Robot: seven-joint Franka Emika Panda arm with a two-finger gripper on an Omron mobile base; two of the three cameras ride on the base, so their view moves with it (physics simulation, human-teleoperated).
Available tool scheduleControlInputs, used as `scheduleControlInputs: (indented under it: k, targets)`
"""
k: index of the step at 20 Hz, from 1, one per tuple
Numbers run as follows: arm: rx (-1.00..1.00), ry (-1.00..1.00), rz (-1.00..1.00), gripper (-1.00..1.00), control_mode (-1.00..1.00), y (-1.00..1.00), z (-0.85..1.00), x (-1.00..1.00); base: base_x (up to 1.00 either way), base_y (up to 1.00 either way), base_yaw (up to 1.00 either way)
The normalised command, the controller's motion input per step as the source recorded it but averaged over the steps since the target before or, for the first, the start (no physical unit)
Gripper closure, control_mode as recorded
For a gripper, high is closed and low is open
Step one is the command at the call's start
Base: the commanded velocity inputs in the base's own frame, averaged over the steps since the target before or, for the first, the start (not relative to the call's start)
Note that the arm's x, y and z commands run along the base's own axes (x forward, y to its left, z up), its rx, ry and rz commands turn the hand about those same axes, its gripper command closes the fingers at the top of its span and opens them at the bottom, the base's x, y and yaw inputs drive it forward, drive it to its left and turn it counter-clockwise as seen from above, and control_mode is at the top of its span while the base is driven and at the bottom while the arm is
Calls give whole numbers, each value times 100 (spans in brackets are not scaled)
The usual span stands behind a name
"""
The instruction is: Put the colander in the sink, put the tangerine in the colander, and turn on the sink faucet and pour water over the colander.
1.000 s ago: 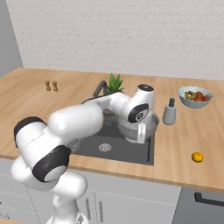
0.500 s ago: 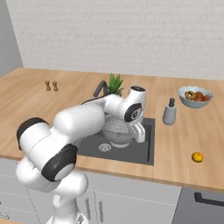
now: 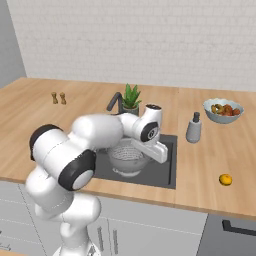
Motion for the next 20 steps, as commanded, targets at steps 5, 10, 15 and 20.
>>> scheduleControlInputs:
  k: [5,10,15,20]
  targets:
    - [2,7,31,100,-100,17,-34,34,0,0,0]
    - [0,0,21,100,-100,29,-22,43,0,0,0]
    - [1,0,9,100,-100,18,-21,39,0,0,0]
    - [4,0,2,100,-100,3,-21,31,0,0,0]
